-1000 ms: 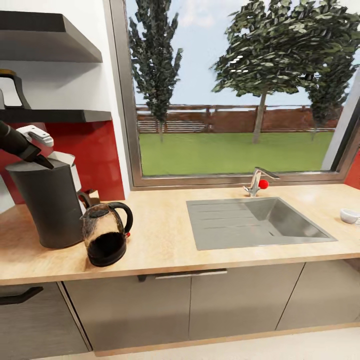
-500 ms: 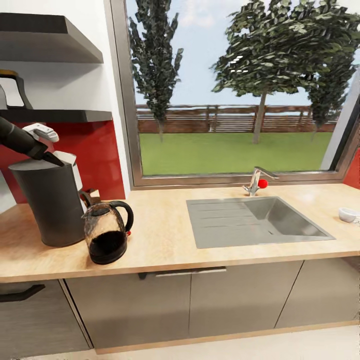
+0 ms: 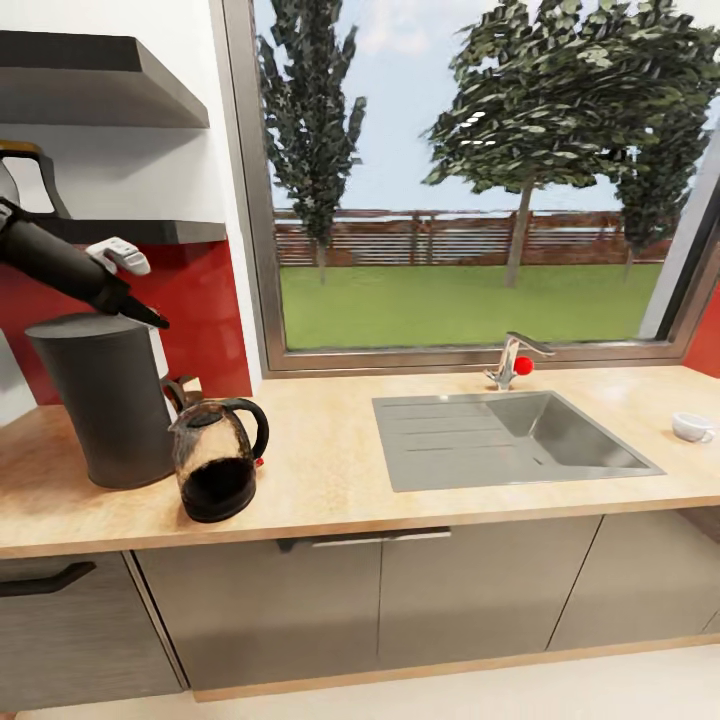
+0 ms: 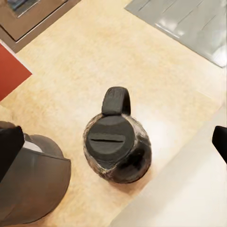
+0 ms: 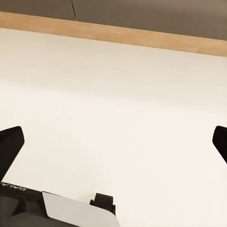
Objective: Set up a coffee station on the kitchen countertop: keep the coffee maker on the countertop, move the bottle of coffee from the kitchen shelf to the counter next to the coffee maker, place a paper coffee filter on top of the coffee maker, put the saucer next to the coffee maker with the coffee cup on the saucer, and place the electric kettle next to the coffee maker.
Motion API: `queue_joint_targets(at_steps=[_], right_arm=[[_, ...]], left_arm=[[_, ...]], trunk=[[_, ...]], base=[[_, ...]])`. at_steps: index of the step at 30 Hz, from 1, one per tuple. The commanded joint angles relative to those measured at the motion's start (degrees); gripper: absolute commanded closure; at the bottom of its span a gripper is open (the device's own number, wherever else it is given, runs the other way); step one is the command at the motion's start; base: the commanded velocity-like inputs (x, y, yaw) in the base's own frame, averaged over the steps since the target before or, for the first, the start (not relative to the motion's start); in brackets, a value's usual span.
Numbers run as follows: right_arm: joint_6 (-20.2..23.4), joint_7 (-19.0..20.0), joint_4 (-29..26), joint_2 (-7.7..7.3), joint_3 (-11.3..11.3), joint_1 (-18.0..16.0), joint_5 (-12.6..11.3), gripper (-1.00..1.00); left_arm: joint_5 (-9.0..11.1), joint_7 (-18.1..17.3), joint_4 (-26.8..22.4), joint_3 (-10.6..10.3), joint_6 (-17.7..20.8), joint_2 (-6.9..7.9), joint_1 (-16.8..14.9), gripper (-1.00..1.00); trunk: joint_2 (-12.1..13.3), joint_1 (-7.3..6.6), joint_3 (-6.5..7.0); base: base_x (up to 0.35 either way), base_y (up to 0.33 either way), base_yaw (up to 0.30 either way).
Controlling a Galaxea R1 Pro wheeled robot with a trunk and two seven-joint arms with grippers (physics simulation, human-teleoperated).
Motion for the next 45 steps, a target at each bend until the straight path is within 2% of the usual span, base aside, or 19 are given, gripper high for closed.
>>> queue_joint_targets(at_steps=[1,7,11,12,13,14,15,18,19,22,23,27,28,34,35,36,38,39,45], right_arm=[[-0.2,0.1,0.0,-0.01,0.0,-0.1,0.4,-1.00],[-0.2,0.1,0.0,-0.01,0.0,-0.1,0.4,-1.00],[-0.2,0.0,0.0,-0.01,0.0,-0.1,0.4,-1.00],[-0.2,0.0,0.0,-0.01,0.0,-0.1,0.4,-1.00],[-0.2,0.0,0.0,-0.01,0.0,-0.1,0.4,-1.00],[-0.2,0.0,0.0,-0.01,0.0,-0.1,0.4,-1.00],[-0.2,0.0,0.0,0.01,0.0,-0.1,0.4,-1.00],[-0.2,0.0,0.0,0.04,0.0,-0.1,0.4,-1.00],[-0.2,0.0,0.0,0.06,0.0,-0.1,0.4,-1.00],[-0.2,0.0,0.0,0.07,0.0,-0.1,0.4,-1.00],[-0.2,0.0,0.1,0.08,0.0,-0.1,0.4,-1.00],[-0.2,0.0,0.1,0.08,0.0,-0.1,0.4,-1.00],[-0.2,0.0,0.1,0.08,0.0,-0.1,0.4,-1.00],[-0.3,0.0,0.1,0.08,0.0,-0.1,0.5,-1.00],[-0.3,0.0,0.1,0.08,0.0,-0.1,0.5,-1.00],[-0.3,0.0,0.1,0.08,0.0,-0.1,0.5,-1.00],[-0.3,0.0,0.1,0.08,0.0,-0.1,0.6,-1.00],[-0.3,0.0,0.1,0.08,0.0,-0.1,0.6,-1.00],[-0.3,-0.1,0.1,0.08,0.0,-0.1,0.6,-1.00]], left_arm=[[0.6,0.0,-1.3,-0.3,0.2,0.09,-0.2,-1.00],[2.6,-0.2,-7.8,-0.5,0.2,0.12,-0.1,-1.00],[7.0,-0.4,-13.9,-0.6,-0.5,0.12,0.0,-1.00],[9.4,-0.4,-16.4,-0.7,-1.5,0.10,0.1,-1.00],[9.4,-0.4,-16.4,-0.7,-1.5,0.10,0.1,-1.00],[11.0,-0.4,-18.4,-1.4,-3.3,0.04,0.3,-1.00],[12.8,-0.3,-20.3,-2.7,-5.4,-0.05,0.7,-1.00],[16.0,-0.1,-22.3,-5.4,-9.2,-0.16,1.7,-1.00],[20.0,0.1,-23.8,-10.3,-17.5,-0.25,3.3,-1.00],[22.9,0.4,-24.9,-18.3,-29.6,-0.32,6.0,-1.00],[23.6,1.7,-26.2,-23.1,-36.2,-0.33,7.9,-1.00],[24.2,7.2,-29.2,-28.4,-43.7,-0.60,12.0,-1.00],[24.3,10.1,-30.2,-29.8,-45.9,-1.08,14.6,-1.00],[24.4,18.0,-31.3,-31.9,-49.5,-3.25,27.3,-1.00],[24.4,22.2,-31.2,-32.1,-50.2,-3.47,31.3,-1.00],[24.4,24.3,-30.9,-32.2,-51.0,-3.57,33.9,-1.00],[24.4,25.7,-30.2,-32.3,-51.7,-3.66,36.5,-1.00],[24.4,26.9,-27.7,-32.4,-52.4,-3.83,40.8,-1.00],[24.4,28.0,-20.7,-32.4,-53.3,-5.77,50.5,-1.00]], trunk=[[-0.1,0.01,-0.09],[-0.1,0.01,-0.09],[-0.1,0.01,-0.09],[-0.1,0.01,-0.09],[-0.1,0.01,-0.09],[-0.1,0.01,-0.09],[-0.1,0.01,-0.09],[-0.1,0.01,-0.09],[-0.1,0.01,-0.09],[-0.1,0.01,-0.09],[-0.1,0.01,-0.09],[-0.1,0.01,-0.09],[-0.1,0.01,-0.09],[-0.1,0.01,-0.09],[-0.1,0.01,-0.09],[-0.1,0.01,-0.09],[-0.1,0.01,-0.09],[-0.1,0.01,-0.09],[-0.1,0.01,-0.09]], base=[[-0.004,0.000,0.000],[-0.002,0.000,0.000],[0.000,0.000,0.000],[0.000,0.000,0.000],[0.000,0.000,0.000],[0.000,0.000,0.000],[0.000,0.000,0.000],[0.000,0.000,0.000],[0.000,0.000,0.000],[0.000,0.000,0.000],[0.000,0.000,0.000],[0.000,0.000,0.000],[0.000,0.000,0.000],[0.000,0.000,0.000],[0.000,0.000,0.000],[0.000,0.000,0.000],[0.000,0.000,0.000],[0.000,0.000,0.000],[0.000,0.000,0.000]])
